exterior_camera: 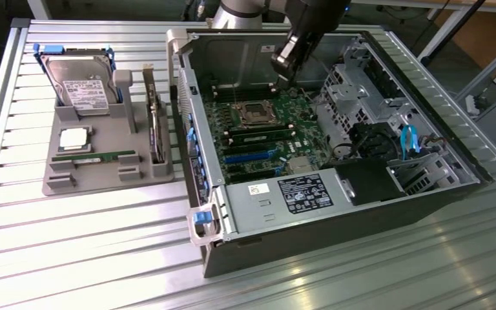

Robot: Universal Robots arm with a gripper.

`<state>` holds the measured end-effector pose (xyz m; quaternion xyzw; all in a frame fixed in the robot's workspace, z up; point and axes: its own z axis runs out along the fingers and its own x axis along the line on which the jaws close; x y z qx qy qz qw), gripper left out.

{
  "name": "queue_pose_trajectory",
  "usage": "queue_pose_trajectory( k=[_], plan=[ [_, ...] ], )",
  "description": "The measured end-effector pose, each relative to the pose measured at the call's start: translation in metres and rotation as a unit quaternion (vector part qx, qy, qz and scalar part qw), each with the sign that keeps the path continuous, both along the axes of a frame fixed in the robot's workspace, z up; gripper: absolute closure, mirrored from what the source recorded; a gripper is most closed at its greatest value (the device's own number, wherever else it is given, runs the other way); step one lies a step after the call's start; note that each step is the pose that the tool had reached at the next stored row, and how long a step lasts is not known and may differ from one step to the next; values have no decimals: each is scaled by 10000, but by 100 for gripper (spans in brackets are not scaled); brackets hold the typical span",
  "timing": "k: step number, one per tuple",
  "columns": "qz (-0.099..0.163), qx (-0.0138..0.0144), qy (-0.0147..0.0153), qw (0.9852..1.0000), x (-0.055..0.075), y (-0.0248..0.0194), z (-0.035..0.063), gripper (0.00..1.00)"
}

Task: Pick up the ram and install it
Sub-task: 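Press down the ram until it locks into place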

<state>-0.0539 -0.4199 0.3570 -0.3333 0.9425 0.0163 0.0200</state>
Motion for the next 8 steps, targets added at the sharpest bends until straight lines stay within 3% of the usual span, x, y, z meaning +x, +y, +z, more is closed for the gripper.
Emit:
queue_pose_trajectory(
  k=[4,7,8],
  plan=[
    [-463,0,0,9989,0,0,-1,91],
    [-811,0,0,9967,0,0,-2,91],
    [-977,0,0,9952,0,0,-2,91]
  ],
)
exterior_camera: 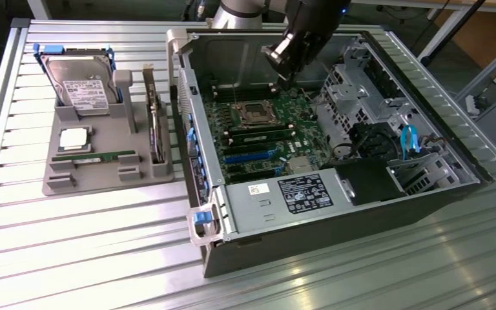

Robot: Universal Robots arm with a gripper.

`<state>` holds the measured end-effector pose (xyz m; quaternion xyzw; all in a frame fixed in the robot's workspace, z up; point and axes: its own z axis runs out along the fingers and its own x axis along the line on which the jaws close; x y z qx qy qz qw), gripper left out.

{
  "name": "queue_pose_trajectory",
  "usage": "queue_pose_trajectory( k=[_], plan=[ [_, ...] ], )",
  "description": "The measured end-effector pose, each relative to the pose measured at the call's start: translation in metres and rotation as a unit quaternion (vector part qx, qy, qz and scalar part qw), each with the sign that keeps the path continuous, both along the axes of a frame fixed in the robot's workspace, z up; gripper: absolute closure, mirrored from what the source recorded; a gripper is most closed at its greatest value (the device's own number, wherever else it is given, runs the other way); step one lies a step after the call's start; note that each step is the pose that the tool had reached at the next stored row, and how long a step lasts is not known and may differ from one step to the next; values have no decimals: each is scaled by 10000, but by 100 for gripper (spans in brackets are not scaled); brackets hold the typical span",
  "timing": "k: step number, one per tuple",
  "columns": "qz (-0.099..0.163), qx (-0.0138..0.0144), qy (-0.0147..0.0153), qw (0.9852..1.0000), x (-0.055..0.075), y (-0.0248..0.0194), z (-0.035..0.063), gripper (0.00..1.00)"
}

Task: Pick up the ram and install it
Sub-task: 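Press down the ram until it locks into place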

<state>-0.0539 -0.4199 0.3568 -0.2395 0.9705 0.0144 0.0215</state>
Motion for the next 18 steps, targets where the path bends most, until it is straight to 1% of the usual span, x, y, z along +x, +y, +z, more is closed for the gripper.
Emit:
queue_pose_trajectory(
  k=[1,3,5,6,8,11,13,14,15,16,18],
  plan=[
    [-241,0,0,9997,0,0,-1,91],
    [-531,0,0,9986,0,0,-1,91],
    [-790,0,0,9969,0,0,-1,91],
    [-923,0,0,9957,0,0,-1,91],
    [-1131,0,0,9936,0,0,-2,91],
    [-1303,1,0,9915,0,0,-2,91],
    [-1494,2,0,9888,0,0,-3,91],
    [-1593,3,1,9872,0,0,-3,91],
    [-1704,4,1,9854,0,0,-3,91],
    [-1878,5,0,9822,0,0,-4,91],
    [-2129,6,1,9771,0,0,-4,91]
  ],
)
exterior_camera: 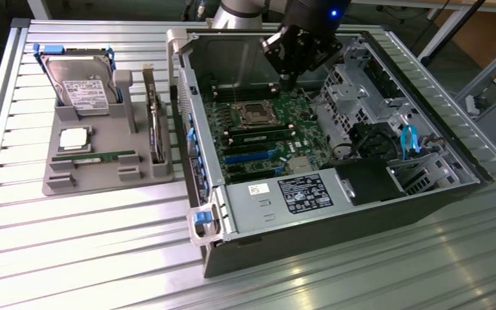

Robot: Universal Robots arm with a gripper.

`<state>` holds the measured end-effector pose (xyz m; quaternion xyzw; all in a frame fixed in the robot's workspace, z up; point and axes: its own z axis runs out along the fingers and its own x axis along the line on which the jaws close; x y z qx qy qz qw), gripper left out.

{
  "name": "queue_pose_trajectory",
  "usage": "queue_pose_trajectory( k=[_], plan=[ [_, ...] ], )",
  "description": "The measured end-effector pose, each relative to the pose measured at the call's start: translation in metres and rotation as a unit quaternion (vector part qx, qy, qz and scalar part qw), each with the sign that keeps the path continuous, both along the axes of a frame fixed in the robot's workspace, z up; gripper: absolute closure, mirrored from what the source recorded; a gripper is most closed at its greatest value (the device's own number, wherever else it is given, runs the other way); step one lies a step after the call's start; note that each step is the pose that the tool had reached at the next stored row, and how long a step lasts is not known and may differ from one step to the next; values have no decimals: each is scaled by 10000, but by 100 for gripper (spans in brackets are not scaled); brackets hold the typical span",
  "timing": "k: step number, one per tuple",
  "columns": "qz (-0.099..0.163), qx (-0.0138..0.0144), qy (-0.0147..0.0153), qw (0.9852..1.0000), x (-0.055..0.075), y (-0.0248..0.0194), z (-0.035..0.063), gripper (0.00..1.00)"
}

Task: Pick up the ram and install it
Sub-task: 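Press down the ram until it locks into place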

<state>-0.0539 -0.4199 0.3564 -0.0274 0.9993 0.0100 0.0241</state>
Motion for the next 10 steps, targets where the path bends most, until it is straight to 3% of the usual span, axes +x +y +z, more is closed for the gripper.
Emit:
queue_pose_trajectory(
  k=[3,8,10],
  plan=[
    [-154,11,0,9999,0,1,0,91],
    [-154,9,107,9998,52,0,-2,91],
    [-154,9,121,9998,58,0,-2,91]
  ],
)
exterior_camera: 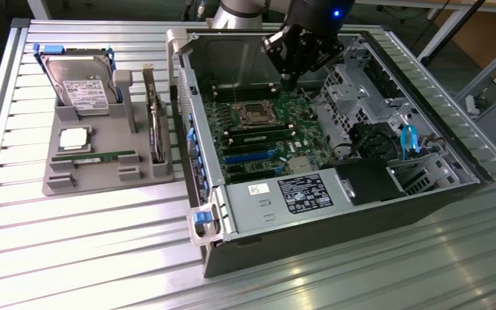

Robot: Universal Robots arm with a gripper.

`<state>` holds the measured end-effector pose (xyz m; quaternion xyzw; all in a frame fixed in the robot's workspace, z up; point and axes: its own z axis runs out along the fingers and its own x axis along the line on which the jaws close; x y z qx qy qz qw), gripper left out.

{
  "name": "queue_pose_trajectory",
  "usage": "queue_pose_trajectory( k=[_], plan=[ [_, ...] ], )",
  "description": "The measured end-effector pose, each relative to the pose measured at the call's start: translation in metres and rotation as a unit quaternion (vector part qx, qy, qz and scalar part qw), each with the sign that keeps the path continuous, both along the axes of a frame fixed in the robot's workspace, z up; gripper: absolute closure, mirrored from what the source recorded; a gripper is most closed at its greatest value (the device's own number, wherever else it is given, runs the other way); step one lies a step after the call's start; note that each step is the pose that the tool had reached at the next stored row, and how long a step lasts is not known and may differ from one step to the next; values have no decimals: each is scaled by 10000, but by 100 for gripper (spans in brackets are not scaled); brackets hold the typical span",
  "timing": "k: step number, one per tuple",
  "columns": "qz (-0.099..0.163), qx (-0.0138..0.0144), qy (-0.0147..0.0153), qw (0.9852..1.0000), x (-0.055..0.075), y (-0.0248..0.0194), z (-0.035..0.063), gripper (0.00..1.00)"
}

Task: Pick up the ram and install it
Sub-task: 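Press down the ram until it locks into place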

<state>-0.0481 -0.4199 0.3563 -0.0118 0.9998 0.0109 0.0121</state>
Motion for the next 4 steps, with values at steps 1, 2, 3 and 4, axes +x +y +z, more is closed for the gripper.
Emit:
queue_pose_trajectory(
  k=[1,2,3,4],
  plan=[
    [0,0,0,10000,0,0,0,91],
    [0,0,0,10000,0,0,0,91],
    [0,0,0,10000,0,0,0,91],
    [0,0,0,10000,0,0,0,91]
  ],
)
